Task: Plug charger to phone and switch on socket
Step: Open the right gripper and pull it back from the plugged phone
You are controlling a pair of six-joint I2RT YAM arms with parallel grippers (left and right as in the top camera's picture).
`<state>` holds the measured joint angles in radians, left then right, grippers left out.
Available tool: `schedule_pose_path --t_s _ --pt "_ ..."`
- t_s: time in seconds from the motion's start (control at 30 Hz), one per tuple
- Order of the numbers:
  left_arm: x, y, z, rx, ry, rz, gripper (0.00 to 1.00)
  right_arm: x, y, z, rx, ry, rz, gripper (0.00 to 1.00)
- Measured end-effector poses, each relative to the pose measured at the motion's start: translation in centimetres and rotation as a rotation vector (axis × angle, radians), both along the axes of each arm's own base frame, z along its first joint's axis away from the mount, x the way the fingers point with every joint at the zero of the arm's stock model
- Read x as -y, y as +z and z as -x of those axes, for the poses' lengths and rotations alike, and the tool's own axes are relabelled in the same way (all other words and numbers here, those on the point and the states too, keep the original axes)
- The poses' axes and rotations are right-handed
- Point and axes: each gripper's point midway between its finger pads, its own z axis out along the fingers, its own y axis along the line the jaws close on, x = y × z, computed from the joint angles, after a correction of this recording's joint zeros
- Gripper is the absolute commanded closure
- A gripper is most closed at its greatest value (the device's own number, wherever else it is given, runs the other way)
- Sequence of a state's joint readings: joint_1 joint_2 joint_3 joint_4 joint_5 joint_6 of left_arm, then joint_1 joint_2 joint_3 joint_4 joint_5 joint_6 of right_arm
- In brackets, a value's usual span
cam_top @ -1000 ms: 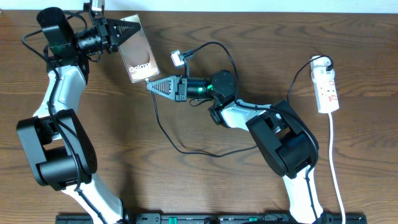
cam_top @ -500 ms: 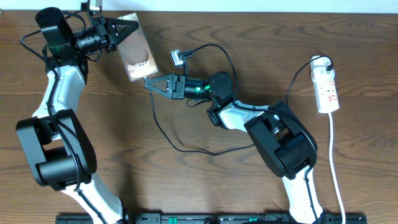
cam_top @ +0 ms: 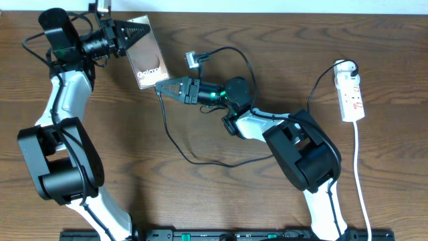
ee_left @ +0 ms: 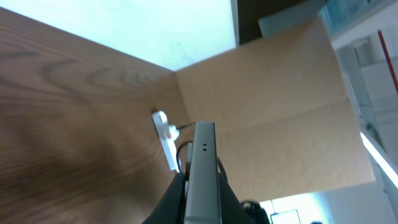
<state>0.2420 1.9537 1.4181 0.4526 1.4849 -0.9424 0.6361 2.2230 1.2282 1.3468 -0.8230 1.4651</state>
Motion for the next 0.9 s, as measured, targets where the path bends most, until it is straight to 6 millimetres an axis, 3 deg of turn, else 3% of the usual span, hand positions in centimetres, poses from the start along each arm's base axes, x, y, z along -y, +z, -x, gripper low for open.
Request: schedule_pose_path --t_s 0.03,0.07,0.27,0.6,0.7,0.9 --pt "0.2 0.0 0.2 0.0 -0.012 0.002 0.93 0.2 0.1 -0.4 -0.004 -0.019 -0.006 0.11" --pt "0.3 0.0 0.3 0.001 -0.02 0.002 0.93 0.3 0.1 -0.7 -0.006 -0.029 -0.007 0.01" --pt "-0.3 0.1 0.5 0.005 -0.026 0.004 0.93 0.3 -0.8 -0.7 -0.009 -0.011 0.03 0.01" --pt "-5.8 0.1 0.5 0.0 0.074 0.009 0.92 1.1 -1.8 -1.3 -0.002 -0.006 0.069 0.01" --pt "-7.5 0.1 0.6 0.0 0.11 0.01 0.93 2.1 -3.2 -2.6 -0.052 -0.022 0.116 0.01" --pt "-8.7 0.1 0.6 0.0 0.133 0.01 0.93 4.3 -9.2 -4.4 -0.265 -0.024 0.309 0.01"
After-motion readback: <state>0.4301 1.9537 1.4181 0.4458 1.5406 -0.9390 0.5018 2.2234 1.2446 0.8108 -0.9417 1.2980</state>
